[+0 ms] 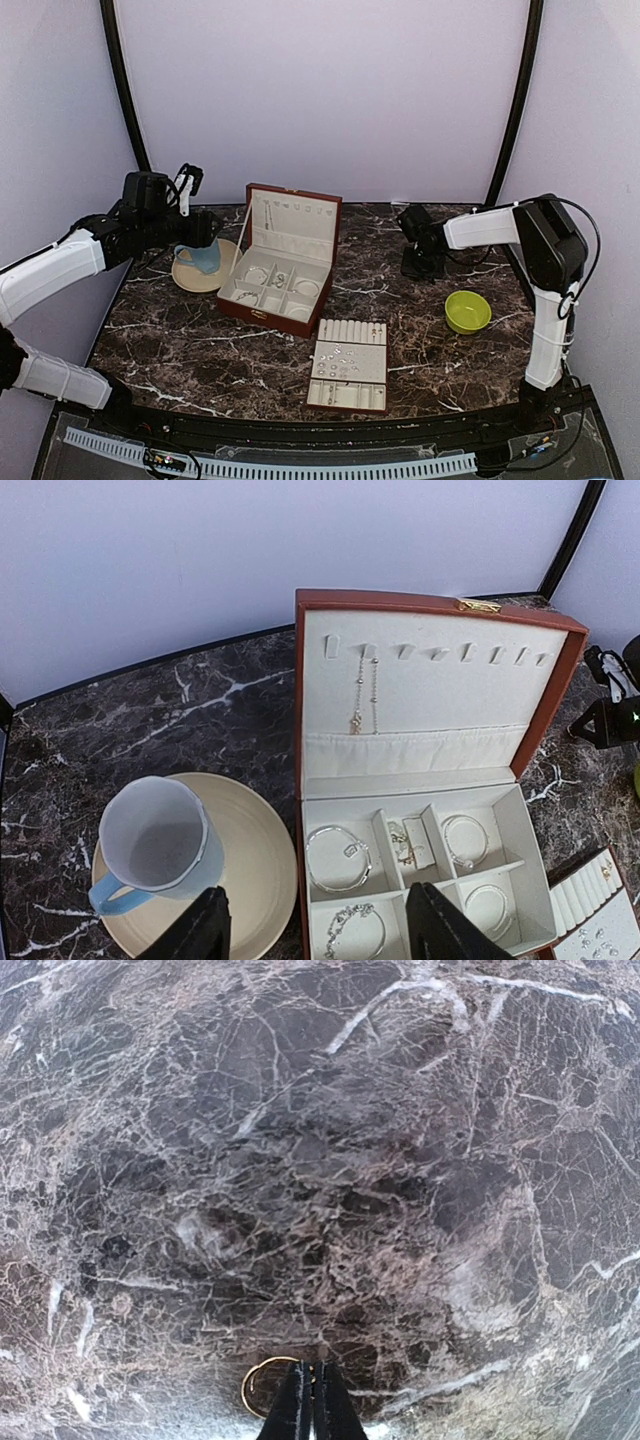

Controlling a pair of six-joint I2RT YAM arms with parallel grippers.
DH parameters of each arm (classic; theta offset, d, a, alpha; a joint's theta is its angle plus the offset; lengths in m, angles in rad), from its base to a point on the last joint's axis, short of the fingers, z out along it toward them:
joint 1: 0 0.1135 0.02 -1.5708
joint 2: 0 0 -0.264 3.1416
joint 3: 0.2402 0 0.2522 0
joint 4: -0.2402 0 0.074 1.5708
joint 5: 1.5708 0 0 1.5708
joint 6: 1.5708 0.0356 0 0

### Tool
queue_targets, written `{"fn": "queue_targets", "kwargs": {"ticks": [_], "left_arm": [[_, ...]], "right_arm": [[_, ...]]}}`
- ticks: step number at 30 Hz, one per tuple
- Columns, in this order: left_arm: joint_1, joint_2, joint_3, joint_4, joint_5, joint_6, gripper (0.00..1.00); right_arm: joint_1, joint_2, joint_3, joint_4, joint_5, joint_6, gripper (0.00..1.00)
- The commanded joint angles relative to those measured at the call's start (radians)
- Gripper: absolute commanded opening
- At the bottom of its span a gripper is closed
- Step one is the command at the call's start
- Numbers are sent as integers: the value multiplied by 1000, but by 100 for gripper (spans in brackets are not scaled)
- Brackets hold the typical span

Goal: Organize the mixed jewelry
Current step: Pick up the ring from the center of the board.

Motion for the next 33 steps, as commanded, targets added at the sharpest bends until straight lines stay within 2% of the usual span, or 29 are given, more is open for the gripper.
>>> {"fn": "queue_targets", "kwargs": {"ticks": [1,4,6,13,17,21,26,33], "left_arm": [[5,-33,-32,48,43,31,63],[0,-41,-47,88,117,-21,60],[-21,-37,-65,136,159,-65,55],[-213,45,-26,153,99,-164,52],[-281,100,-25,265,181,-361,52],[-338,170,-42,401,256,-490,52],[-381,265,-34,478,352,-592,51],[-410,352,-9,522,418,-684,51]], "right_arm": [[-6,-33,-30,36,-8,-17,0],[-6,-98,-68,82,-31,-58,0],[-6,-151,-98,108,-49,-91,0],[22,-364,-231,189,-174,-238,0],[96,-487,-299,237,-250,-309,0],[192,-565,-345,301,-332,-334,0],[316,-595,-363,421,-394,-337,0],[425,-549,-315,484,-352,-364,0]]}}
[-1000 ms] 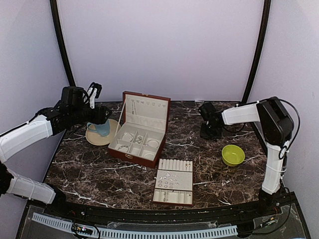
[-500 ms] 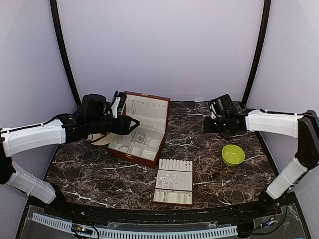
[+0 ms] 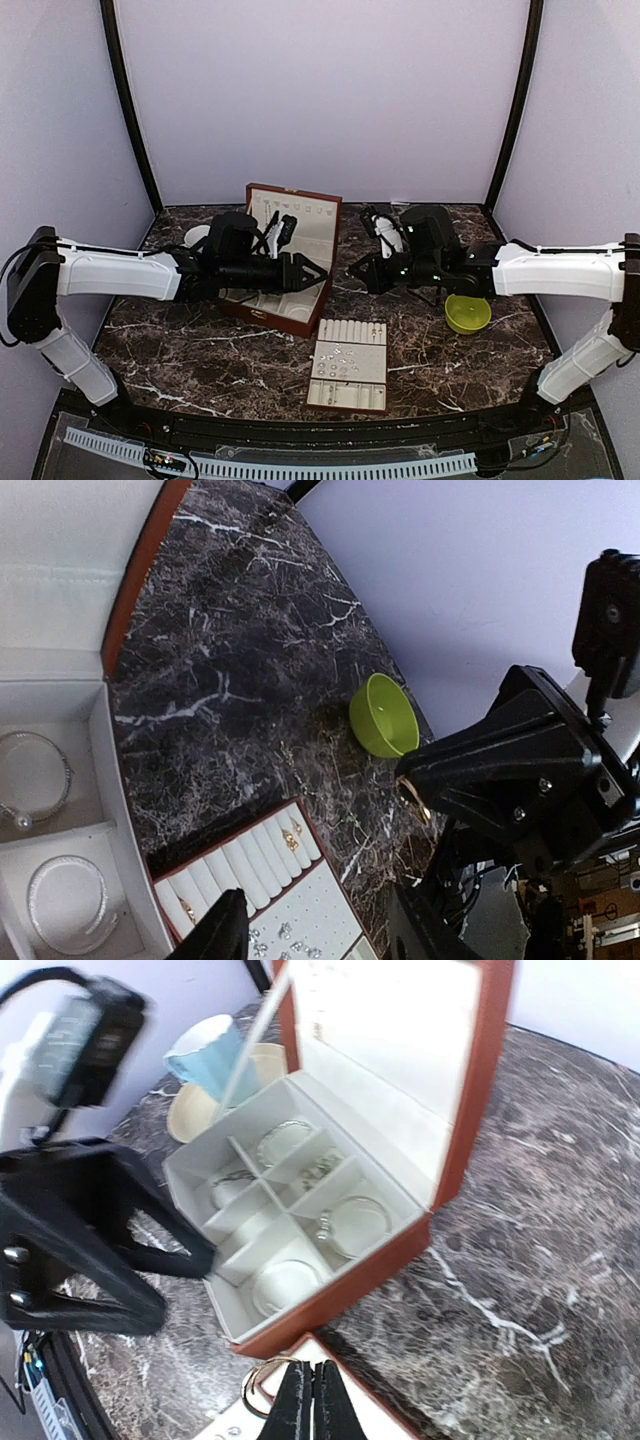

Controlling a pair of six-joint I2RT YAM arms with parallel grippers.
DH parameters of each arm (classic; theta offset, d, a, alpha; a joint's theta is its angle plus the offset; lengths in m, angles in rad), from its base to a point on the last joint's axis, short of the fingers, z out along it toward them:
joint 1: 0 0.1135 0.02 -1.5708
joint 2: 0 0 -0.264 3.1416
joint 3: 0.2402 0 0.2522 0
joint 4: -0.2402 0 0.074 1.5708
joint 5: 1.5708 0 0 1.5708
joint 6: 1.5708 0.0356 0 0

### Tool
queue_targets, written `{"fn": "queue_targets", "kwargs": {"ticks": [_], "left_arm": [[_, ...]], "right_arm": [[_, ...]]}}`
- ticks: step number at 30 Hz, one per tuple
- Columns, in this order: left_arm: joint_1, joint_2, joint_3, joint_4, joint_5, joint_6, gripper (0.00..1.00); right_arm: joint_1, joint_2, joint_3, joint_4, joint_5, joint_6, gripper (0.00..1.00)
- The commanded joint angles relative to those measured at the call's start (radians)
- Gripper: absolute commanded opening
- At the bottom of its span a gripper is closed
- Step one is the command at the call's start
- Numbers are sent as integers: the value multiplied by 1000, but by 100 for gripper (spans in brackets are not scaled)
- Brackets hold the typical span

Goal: Organize the mixed jewelry
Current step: Pick up the ring from the center of the board, then pass from the right arm to the left

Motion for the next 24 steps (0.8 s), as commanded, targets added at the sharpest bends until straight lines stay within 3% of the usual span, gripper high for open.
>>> {"fn": "queue_targets", "kwargs": {"ticks": [1,8,14,24], "left_arm": [[-7,20,36,74,72,-93,51],[-8,35,43,85,70,-112,50],[-9,46,47,93,78,-120,43],[-9,63,55,90,86,-121,22]], "right_arm": [[46,40,51,73,22,-45,0],[89,105,114,33,93,-90,0],[94,119,129,33,102,-100,0],[100,122,135,33,94,-102,0]]}}
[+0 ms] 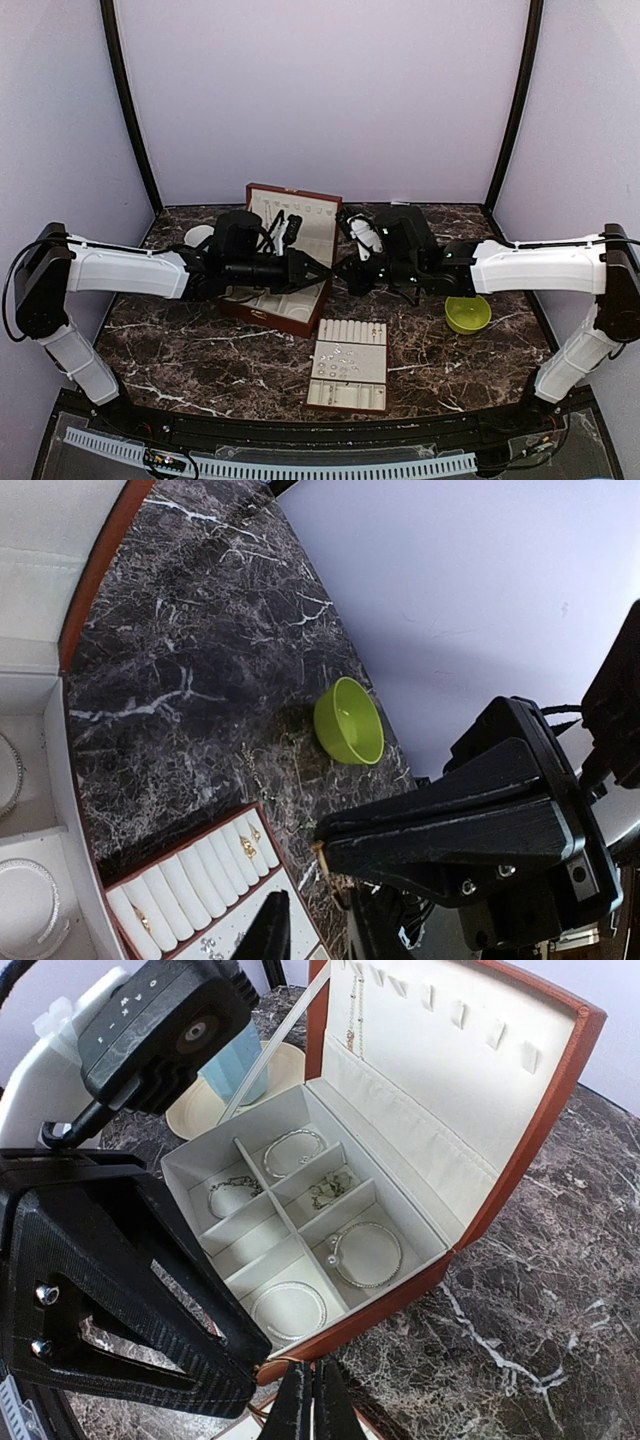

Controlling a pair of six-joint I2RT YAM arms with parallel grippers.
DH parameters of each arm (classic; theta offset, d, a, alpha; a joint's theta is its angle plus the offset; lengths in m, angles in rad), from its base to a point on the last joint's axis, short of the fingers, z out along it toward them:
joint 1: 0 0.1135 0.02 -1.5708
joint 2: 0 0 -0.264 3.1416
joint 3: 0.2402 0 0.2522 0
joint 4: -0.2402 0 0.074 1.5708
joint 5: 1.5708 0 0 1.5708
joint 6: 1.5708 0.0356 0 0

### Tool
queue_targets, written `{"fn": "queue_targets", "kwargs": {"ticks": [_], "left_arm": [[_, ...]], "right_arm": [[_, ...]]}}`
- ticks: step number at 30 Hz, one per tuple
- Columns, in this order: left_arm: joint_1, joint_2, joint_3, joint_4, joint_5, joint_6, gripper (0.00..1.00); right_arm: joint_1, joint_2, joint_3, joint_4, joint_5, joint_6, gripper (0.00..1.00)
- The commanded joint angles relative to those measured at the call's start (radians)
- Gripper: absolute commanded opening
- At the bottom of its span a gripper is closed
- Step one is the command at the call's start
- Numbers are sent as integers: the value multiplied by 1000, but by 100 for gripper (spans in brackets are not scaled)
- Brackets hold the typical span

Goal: Organize the mixed jewelry
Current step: Pass from the right arm to the left

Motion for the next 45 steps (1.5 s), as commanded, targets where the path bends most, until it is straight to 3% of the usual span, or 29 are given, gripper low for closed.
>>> {"fn": "queue_targets", "kwargs": {"ticks": [1,12,18,20,23,27,36,45], "left_arm": [[-4,-1,29,14,8,6,21],[-4,9,33,11,12,4,0],[-4,-7,24,11,5,19,0],[-5,-25,12,14,-6,32,0],[-3,-60,-11,22,-24,62,0],[-4,-106,-38,39,-40,114,0],[-4,-221,-68,213,129,263,0],[-3,-214,-60,283,283,266,0]], "right_arm": [[14,7,30,25,2,-12,0],[29,-1,23,25,2,-33,0],[29,-61,-26,64,38,-1,1],[26,-96,-51,86,69,27,26],[2,-160,-92,140,45,78,55],[-53,-223,-157,246,-138,152,64],[-121,-222,-228,506,-530,322,60],[-121,-159,-178,622,-722,400,36]]}}
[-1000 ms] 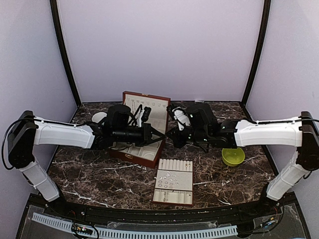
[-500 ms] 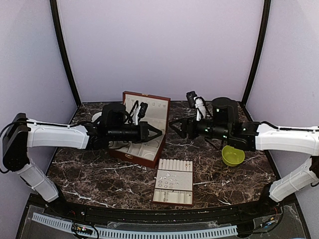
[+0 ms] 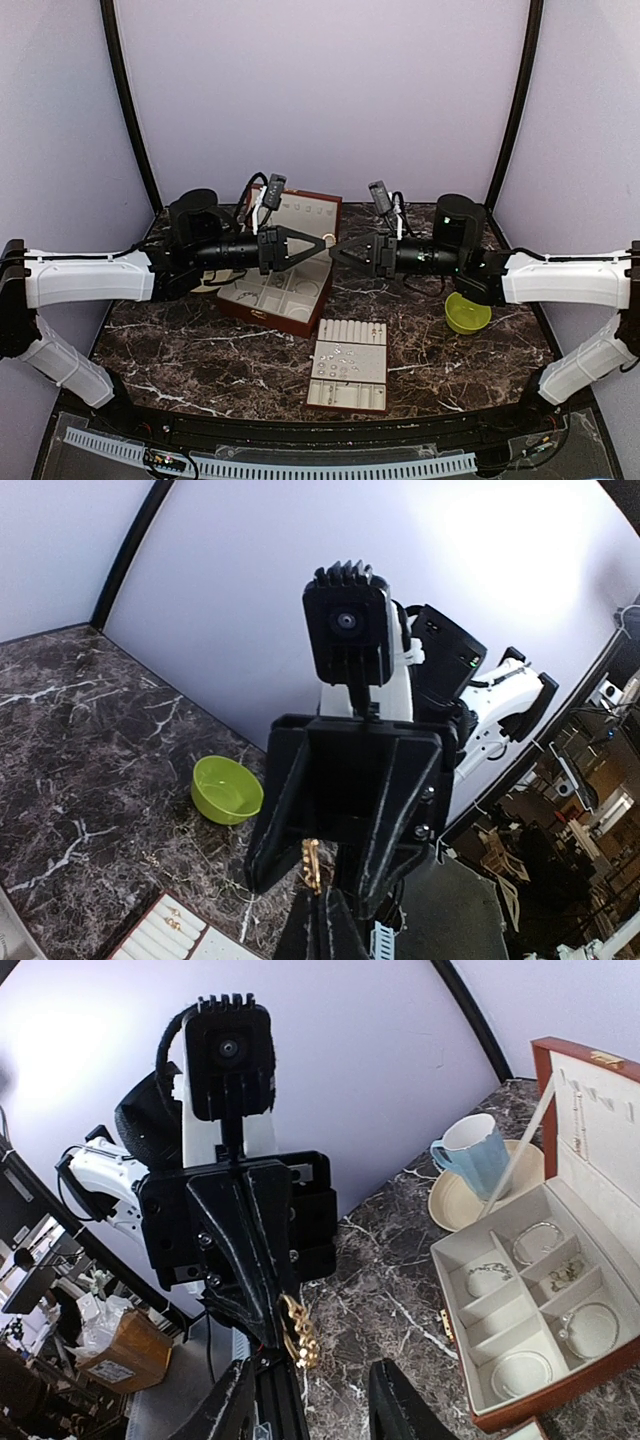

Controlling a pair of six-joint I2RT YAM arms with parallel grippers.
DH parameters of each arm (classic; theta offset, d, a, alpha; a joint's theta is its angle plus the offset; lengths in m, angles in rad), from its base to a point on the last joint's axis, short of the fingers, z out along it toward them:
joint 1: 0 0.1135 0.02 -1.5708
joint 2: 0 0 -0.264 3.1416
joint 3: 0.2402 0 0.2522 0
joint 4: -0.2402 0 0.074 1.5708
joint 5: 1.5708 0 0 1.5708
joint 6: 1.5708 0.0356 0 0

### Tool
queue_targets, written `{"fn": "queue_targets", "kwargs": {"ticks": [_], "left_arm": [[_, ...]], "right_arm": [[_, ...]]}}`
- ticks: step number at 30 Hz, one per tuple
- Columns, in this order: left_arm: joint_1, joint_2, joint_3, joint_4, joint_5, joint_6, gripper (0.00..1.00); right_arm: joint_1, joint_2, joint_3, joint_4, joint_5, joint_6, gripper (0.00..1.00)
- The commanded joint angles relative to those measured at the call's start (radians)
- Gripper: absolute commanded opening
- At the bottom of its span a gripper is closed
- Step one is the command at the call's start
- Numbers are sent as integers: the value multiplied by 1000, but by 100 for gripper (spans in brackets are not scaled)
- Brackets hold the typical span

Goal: Organize the mixed jewelry
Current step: Pass from the right arm to the left, then pass from the left arm to the right

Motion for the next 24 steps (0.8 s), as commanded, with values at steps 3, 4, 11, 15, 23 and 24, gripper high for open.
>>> {"fn": "queue_targets", "kwargs": {"ticks": [3,4,11,15,23,24], "left_arm": [[-4,-6,-7,86,115,9,0],[-4,-5,-8,86,119,9,0],[-3,-10,-11,76,132,11,0],[-4,-13,-15,77,133,8,0],[-4,-18,-18,79,128,8,0],[-4,-18,-18,79,127,8,0]], "right_arm": [[-3,25,33,147,-136,70,31],[-3,25,31,157,-141,76,29],[-10,19,19,203,-150,106,27],[-18,18,9,250,-167,132,22],[-26,15,2,256,-176,142,12],[-25,16,1,254,-176,142,11]]}}
